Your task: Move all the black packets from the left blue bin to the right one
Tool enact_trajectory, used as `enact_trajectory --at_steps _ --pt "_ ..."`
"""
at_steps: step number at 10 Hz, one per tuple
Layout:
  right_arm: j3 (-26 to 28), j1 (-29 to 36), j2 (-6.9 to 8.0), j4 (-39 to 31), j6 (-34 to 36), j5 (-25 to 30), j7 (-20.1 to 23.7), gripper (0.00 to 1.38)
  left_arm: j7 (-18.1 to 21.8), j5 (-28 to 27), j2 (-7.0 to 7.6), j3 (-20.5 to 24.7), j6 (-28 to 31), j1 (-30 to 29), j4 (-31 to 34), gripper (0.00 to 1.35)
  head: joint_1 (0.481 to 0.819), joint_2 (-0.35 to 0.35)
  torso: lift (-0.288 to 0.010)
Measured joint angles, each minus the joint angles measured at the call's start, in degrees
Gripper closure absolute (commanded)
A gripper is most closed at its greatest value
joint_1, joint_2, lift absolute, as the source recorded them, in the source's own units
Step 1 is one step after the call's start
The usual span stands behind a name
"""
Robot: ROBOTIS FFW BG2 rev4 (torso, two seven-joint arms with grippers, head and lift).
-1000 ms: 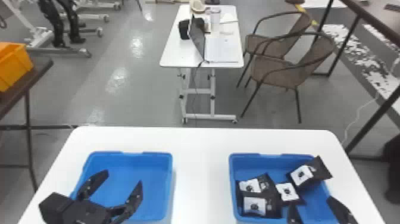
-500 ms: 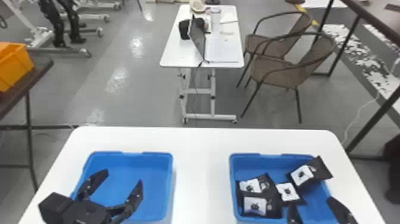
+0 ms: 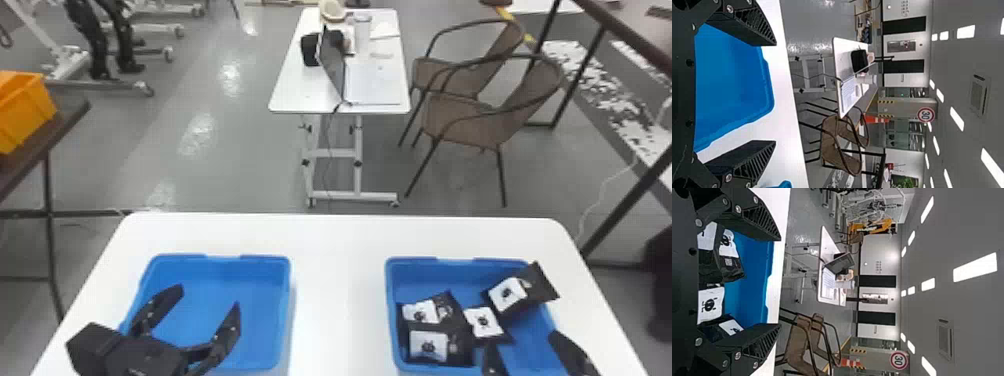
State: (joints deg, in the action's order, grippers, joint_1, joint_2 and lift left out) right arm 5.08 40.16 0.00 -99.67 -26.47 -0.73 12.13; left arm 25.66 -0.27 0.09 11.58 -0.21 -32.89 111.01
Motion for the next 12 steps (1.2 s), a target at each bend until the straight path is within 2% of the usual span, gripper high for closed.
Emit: enact_trajectory --at_steps 12 --pt "-0.2 -0.1 0.0 0.0 0.0 0.0 0.0 0.26 0.0 0.7 0.0 -0.3 1.3 0.1 -0.1 0.14 0.695 0.024 0.0"
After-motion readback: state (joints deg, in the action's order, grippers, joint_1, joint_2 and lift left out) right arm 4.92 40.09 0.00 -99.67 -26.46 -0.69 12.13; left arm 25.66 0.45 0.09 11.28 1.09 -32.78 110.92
